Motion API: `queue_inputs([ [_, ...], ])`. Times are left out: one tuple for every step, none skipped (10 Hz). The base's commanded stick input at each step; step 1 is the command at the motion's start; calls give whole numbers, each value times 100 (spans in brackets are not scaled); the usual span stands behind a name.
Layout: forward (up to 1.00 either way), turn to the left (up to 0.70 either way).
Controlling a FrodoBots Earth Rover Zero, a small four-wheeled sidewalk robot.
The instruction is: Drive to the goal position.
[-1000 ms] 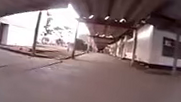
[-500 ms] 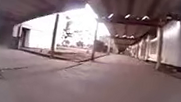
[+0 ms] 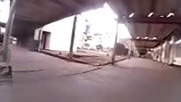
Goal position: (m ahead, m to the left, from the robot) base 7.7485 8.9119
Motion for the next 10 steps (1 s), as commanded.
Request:
queue_inputs([
  [85, 0],
  [85, 0],
  [85, 0],
  [85, 0],
  [85, 0],
  [85, 0],
  [85, 0],
  [85, 0],
  [85, 0],
  [85, 0],
])
